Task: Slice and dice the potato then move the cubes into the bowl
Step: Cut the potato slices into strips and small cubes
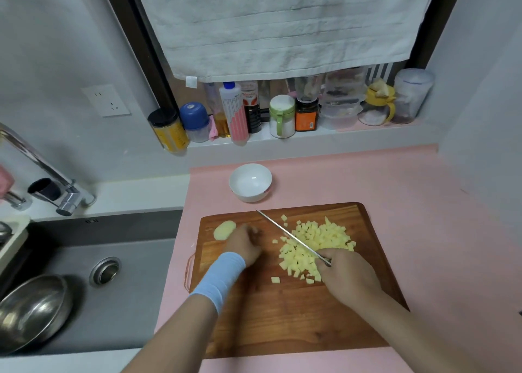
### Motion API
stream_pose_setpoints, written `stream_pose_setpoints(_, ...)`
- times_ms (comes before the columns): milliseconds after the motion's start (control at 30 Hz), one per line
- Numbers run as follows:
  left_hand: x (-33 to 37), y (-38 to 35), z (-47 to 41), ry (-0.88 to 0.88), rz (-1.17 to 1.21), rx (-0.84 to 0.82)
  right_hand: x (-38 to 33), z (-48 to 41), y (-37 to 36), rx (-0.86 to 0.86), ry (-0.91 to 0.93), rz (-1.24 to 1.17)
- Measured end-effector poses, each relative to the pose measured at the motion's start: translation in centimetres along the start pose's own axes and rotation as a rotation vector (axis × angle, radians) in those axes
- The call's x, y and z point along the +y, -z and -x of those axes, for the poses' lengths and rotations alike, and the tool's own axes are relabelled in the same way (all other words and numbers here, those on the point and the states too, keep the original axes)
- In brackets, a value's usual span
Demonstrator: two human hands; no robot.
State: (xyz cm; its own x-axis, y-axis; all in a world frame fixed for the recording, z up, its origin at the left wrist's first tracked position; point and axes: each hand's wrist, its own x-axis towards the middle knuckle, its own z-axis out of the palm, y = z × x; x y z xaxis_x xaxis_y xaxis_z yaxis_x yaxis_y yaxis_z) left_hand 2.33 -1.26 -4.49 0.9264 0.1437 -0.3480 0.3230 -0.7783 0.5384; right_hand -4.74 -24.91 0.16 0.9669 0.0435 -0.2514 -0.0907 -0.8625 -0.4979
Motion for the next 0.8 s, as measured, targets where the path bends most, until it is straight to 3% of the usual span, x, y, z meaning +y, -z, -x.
stream_pose_setpoints(133, -5.0, 2.6, -3.0, 0.029, -0.066, 0.235, -2.0, -0.8, -1.3, -0.025, 0.000, -0.017)
stream_pose_setpoints(267, -7.5, 2.6, -4.8, 0.037, -0.233, 0.136, -3.3, -1.9, -2.3, -0.032, -0.017, -0.013)
stream_pose_setpoints(433, -7.6, 1.7, -4.8, -0.069, -0.150, 0.175, -4.3, -2.8, -3.2, -0.045, -0.056, -0.007)
stream_pose_setpoints(667, -5.7, -1.0, 0.2, -0.149, -0.100, 0.058, -4.9, -2.1, -4.1, -0.066, -0.081, -0.024)
stream_pose_setpoints(800, -5.9, -1.7, 2.0, -0.231, -0.096, 0.108, -4.6, -1.4, -4.0, -0.057, -0.097, -0.055)
